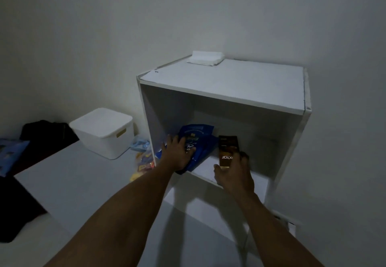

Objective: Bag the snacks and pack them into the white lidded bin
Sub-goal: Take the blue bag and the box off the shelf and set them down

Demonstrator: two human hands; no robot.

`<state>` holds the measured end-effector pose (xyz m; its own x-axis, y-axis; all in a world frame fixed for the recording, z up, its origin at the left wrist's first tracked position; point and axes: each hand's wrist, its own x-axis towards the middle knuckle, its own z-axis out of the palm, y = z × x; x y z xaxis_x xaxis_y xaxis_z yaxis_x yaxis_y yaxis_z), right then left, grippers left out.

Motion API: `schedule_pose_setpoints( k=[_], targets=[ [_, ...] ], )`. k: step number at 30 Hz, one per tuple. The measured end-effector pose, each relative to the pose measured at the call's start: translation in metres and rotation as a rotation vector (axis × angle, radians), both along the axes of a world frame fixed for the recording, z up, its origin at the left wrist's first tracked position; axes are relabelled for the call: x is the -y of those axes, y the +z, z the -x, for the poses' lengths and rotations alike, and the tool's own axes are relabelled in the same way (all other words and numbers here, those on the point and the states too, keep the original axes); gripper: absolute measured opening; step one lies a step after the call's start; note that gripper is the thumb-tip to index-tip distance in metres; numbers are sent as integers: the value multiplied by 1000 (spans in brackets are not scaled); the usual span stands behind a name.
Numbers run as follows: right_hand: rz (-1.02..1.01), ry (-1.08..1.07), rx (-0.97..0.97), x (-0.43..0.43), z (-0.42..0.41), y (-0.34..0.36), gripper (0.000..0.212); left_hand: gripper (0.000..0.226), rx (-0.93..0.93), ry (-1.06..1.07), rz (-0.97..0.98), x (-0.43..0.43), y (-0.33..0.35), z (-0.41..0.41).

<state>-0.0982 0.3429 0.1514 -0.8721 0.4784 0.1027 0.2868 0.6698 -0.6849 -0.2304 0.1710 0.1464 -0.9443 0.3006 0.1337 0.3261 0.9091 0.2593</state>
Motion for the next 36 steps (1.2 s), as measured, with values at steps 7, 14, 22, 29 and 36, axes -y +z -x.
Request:
schedule_pose_setpoints(
  k=[7, 14, 22, 29, 36],
  targets=[
    [54, -54, -17, -8, 1, -4, 68, 102, 88, -48, 29, 6, -25, 3],
    [16, -115, -18, -3, 6, -6, 64, 108, 56, -92, 48, 10, -34, 5],
    [18, -136, -47, 6, 5, -6, 65, 75, -83, -144, -18, 10, -35, -5],
    [13, -159, -38, 9, 6, -6, 67, 112, -21, -221, 17, 19, -37, -17],
    [26, -169, -53, 13, 5, -5, 64, 83, -10, -243, -28, 23, -30, -17]
  ],
)
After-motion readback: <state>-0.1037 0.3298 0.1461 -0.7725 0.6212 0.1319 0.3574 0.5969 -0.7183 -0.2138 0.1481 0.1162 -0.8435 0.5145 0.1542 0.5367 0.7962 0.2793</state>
